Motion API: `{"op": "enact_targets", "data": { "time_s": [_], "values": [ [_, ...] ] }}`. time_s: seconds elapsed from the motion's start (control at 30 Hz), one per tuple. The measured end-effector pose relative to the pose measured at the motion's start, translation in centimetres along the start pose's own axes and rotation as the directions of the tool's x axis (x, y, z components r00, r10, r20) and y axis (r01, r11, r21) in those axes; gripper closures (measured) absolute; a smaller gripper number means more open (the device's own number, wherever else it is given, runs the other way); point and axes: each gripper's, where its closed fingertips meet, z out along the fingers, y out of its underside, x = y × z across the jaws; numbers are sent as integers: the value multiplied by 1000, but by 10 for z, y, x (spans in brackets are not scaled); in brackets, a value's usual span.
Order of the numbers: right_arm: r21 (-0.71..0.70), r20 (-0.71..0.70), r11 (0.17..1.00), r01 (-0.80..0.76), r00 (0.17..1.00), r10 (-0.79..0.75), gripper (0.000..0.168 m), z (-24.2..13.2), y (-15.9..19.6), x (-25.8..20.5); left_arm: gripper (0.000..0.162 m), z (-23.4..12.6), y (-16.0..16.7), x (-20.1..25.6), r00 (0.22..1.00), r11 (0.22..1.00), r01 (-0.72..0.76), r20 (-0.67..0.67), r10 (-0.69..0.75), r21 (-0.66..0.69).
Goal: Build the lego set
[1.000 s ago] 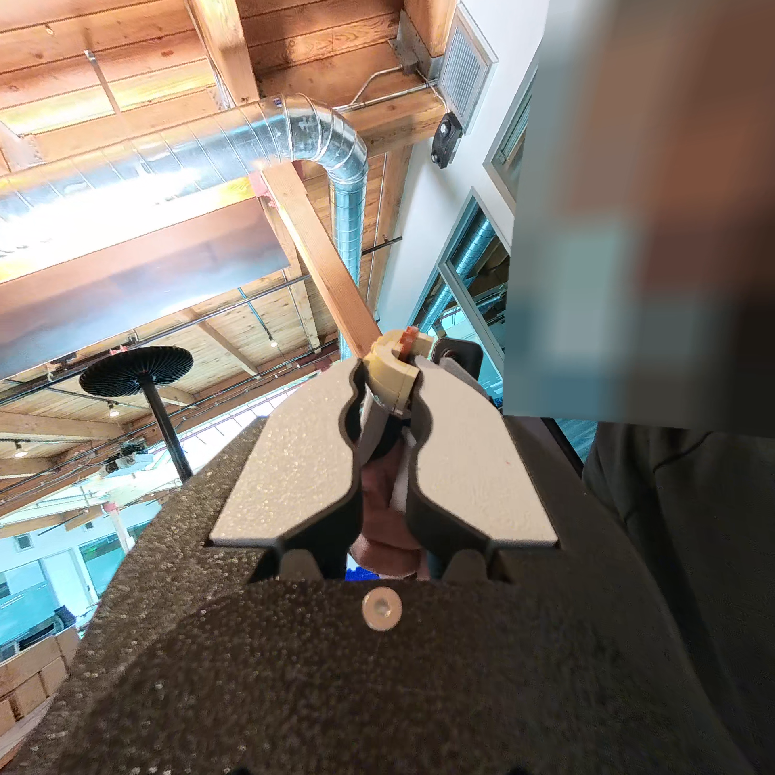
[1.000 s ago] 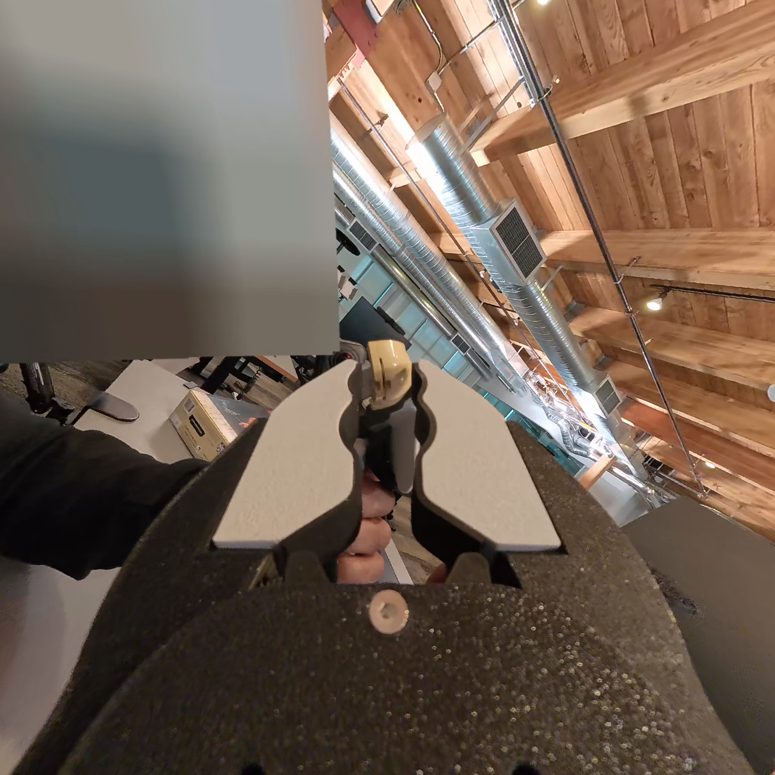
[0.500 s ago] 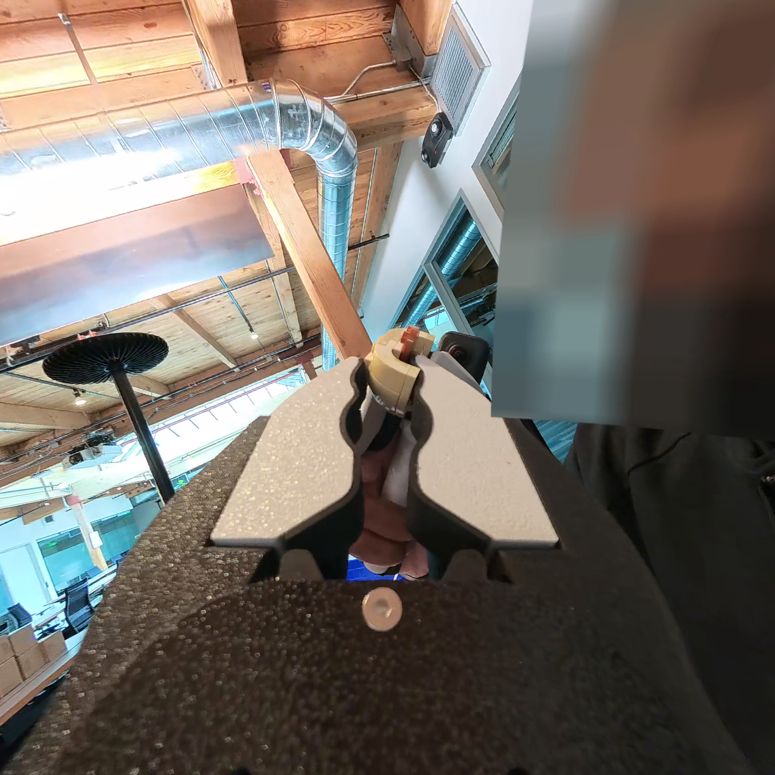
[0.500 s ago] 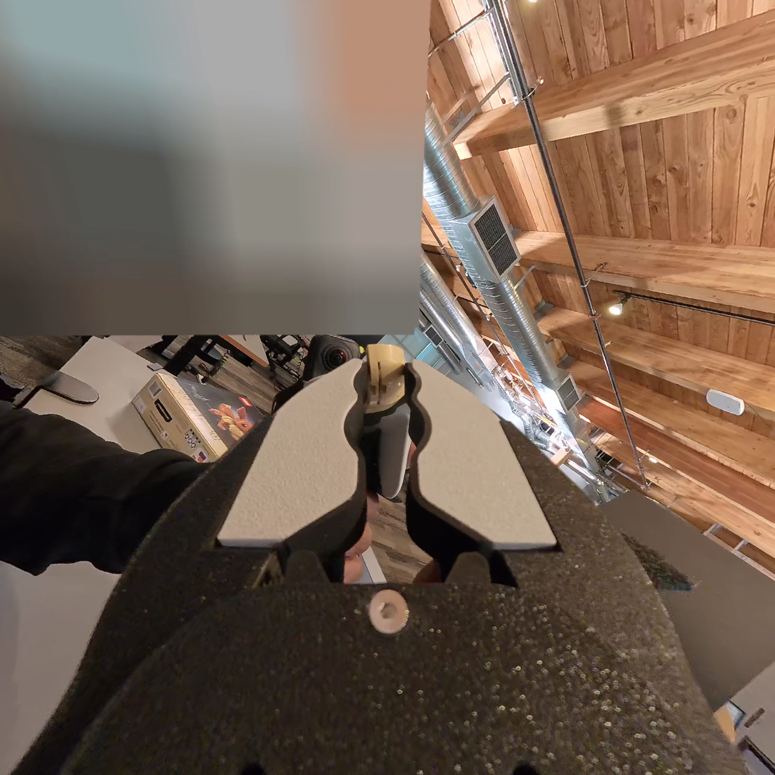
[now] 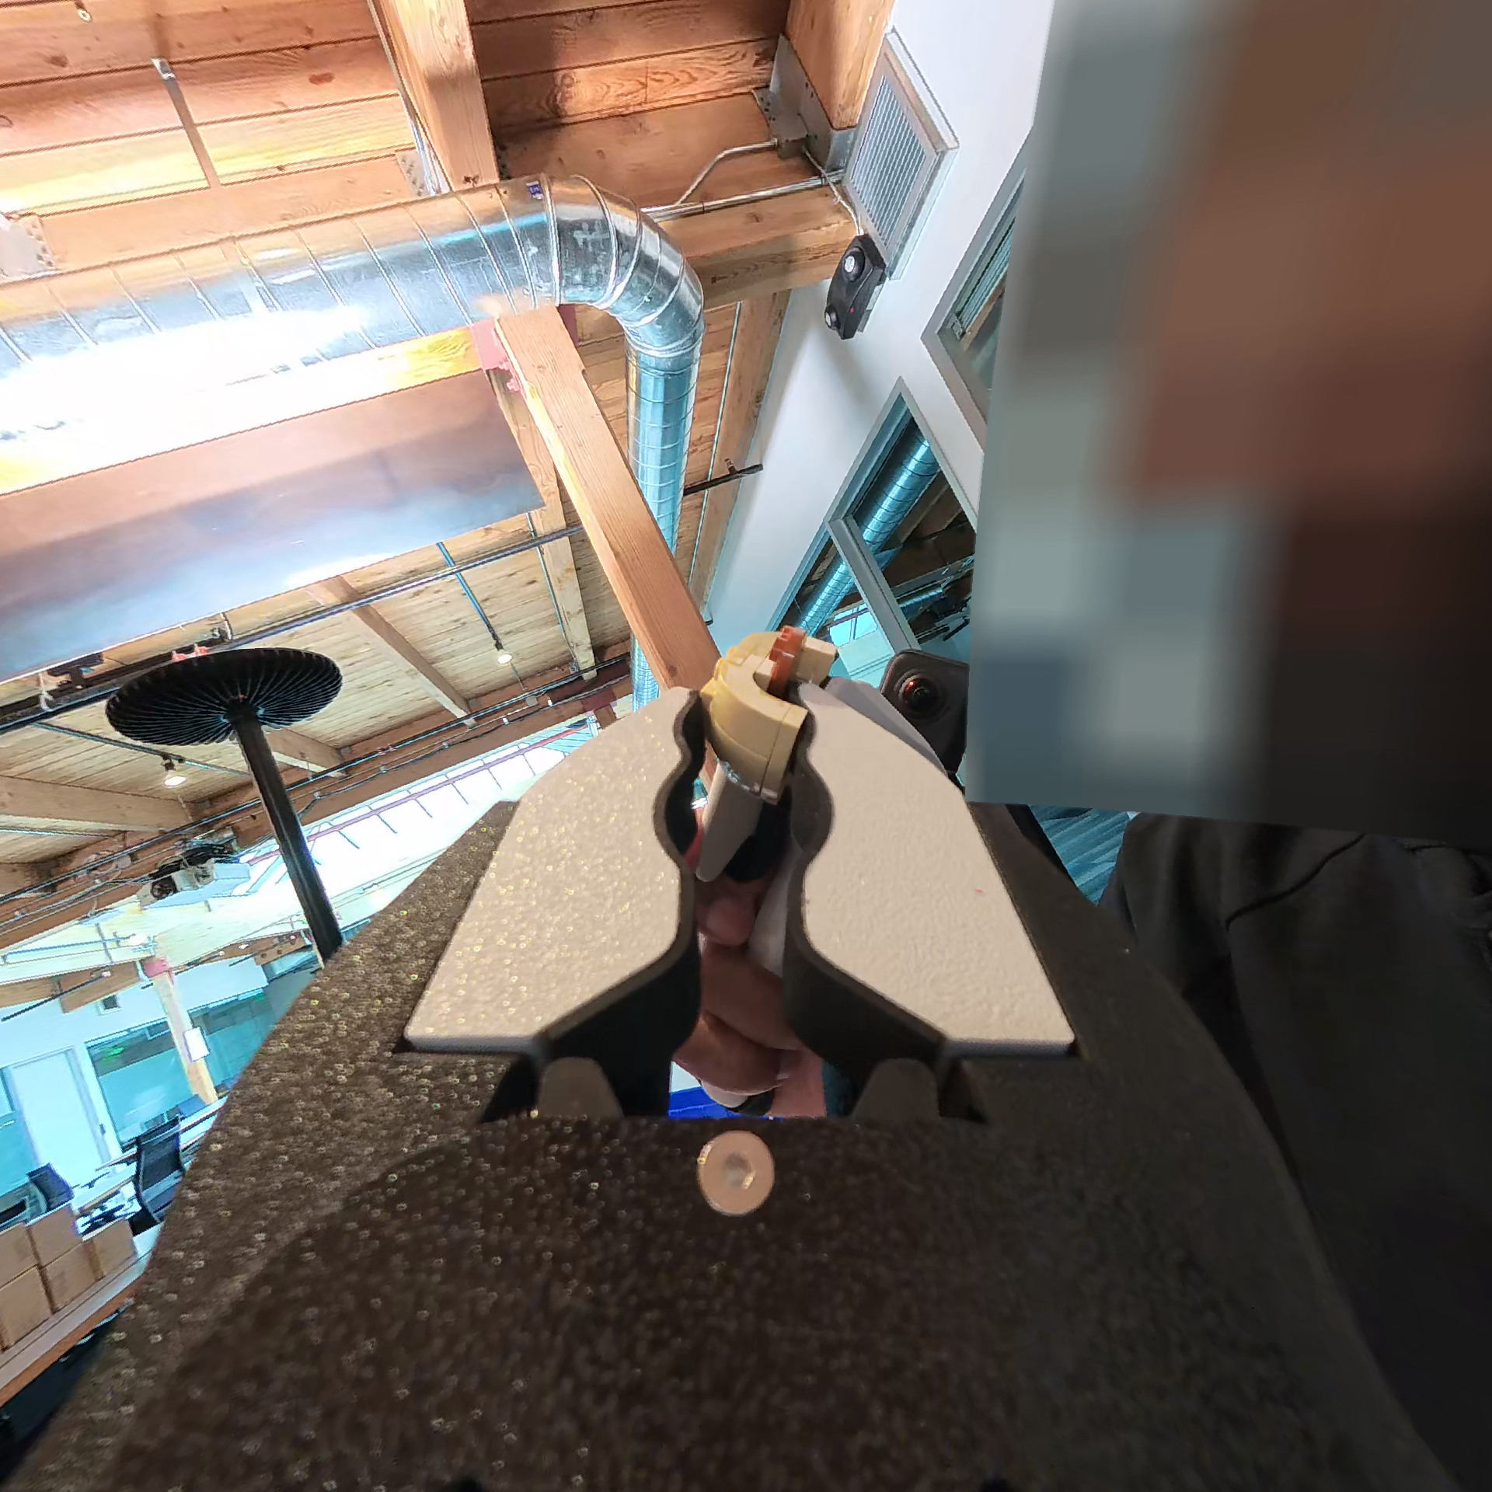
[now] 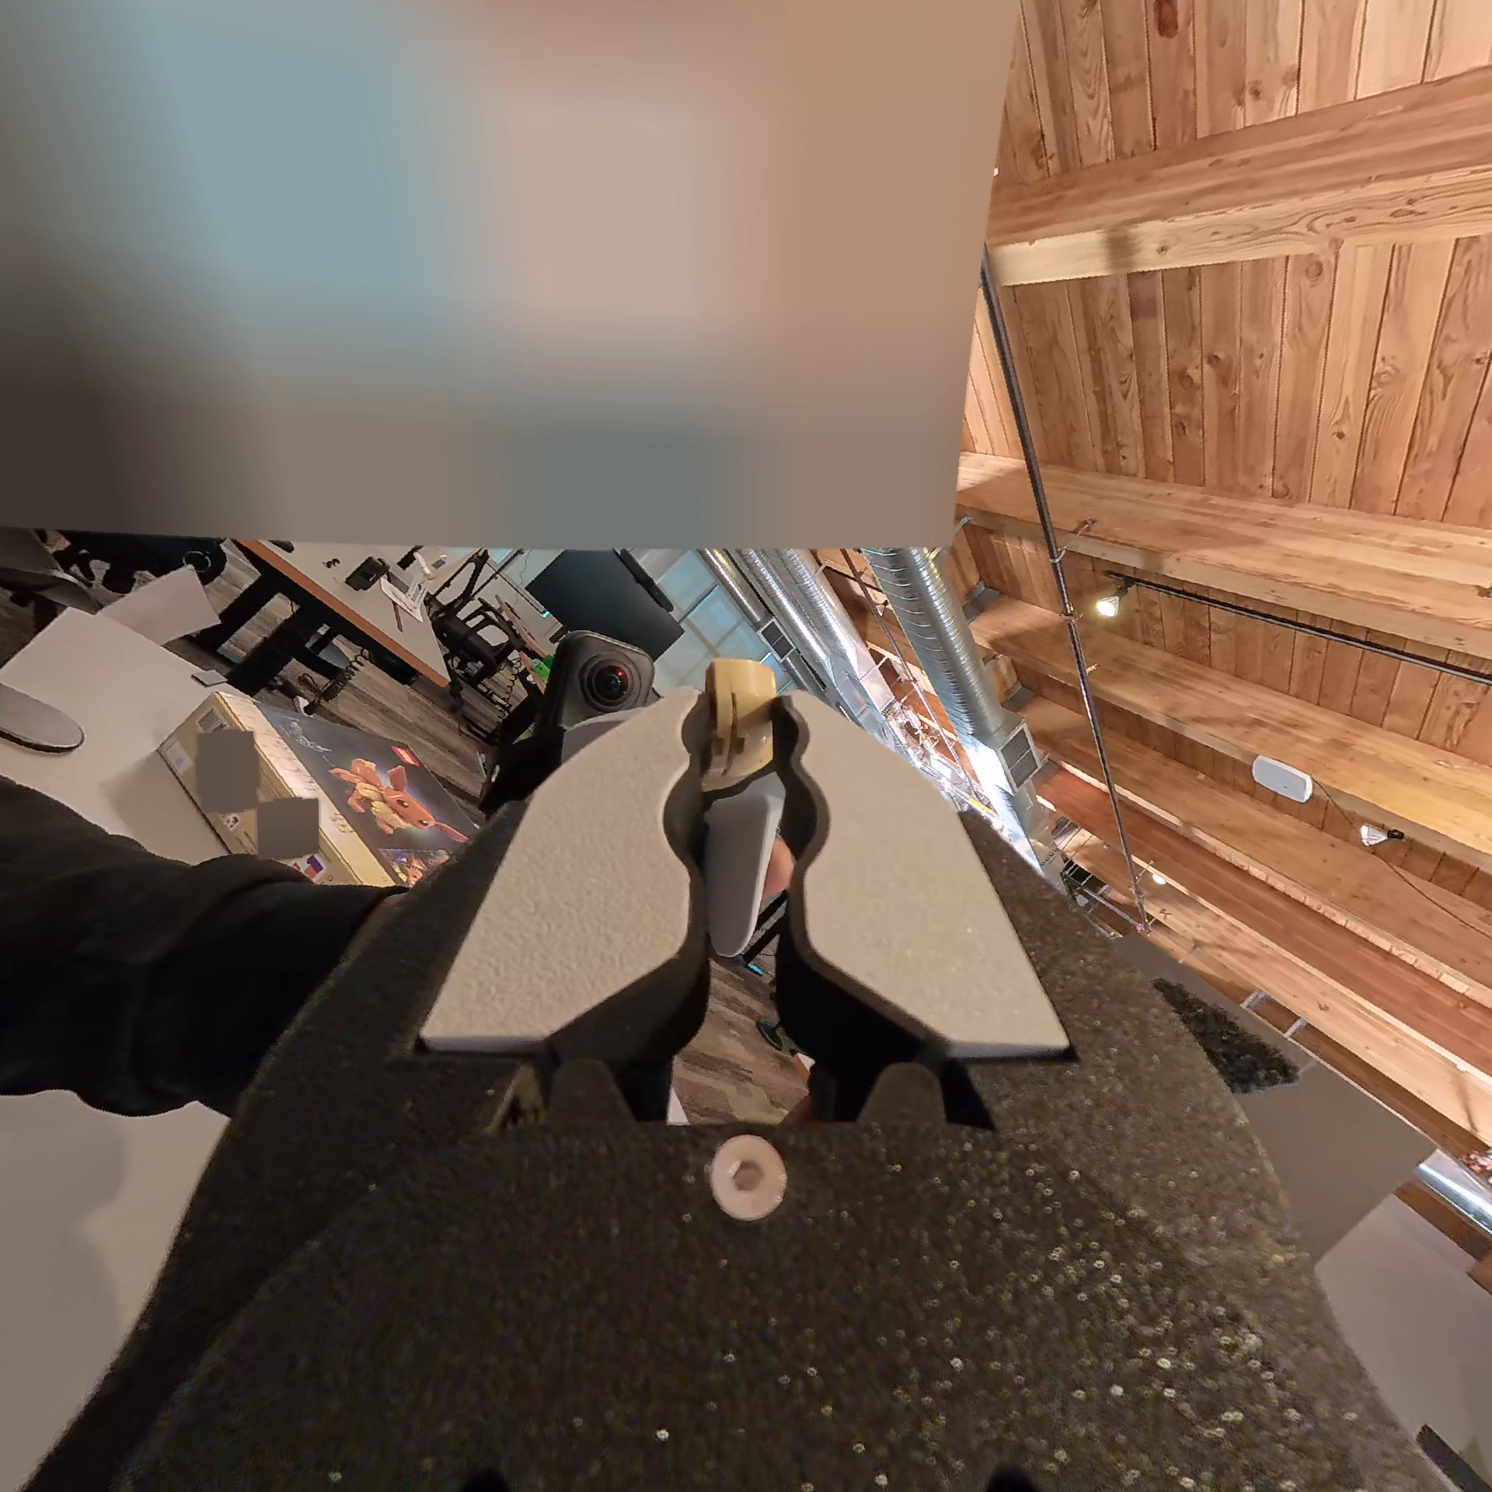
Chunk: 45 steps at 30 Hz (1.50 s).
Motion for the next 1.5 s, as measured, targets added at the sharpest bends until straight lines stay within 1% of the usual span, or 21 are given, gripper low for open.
{"op": "enact_targets", "data": {
  "time_s": [0.37, 0.53, 0.67, 0.83, 1.0, 1.13, 1.2, 1.5],
  "values": [
    [-4, -6, 1000, 13, 1000, -13, 154, -1, 0, 1, 143, 1, 1, -1, 1000, 1000, -10, 12, 10, -1],
    [20, -21, 1000, -16, 1000, 17, 154, -3, 2, 9, 143, 2, 4, -9, 996, 999, -16, 84, 20, -44],
    [76, 3, 996, -38, 999, 38, 154, -10, -6, 13, 143, 3, 1, -13, 992, 998, 12, 127, -4, -62],
    [39, 50, 998, -48, 998, 46, 153, -10, -2, 11, 143, 3, 13, -13, 992, 983, -21, 120, 44, -181],
    [19, 83, 998, -67, 994, 65, 150, -11, 1, 9, 143, 3, 15, -12, 991, 976, -45, 111, 70, -212],
    [-16, 112, 998, -62, 992, 64, 147, -9, 7, 5, 143, 5, 22, -5, 994, 961, -70, 67, 92, -269],
    [-23, 124, 998, -62, 990, 65, 147, -9, 8, 2, 143, 6, 25, -2, 994, 953, -79, 51, 98, -291],
    [-7, 109, 1000, -26, 994, 26, 150, -8, 6, 2, 143, 6, 25, -2, 993, 949, -83, 49, 103, -303]
  ]
}}
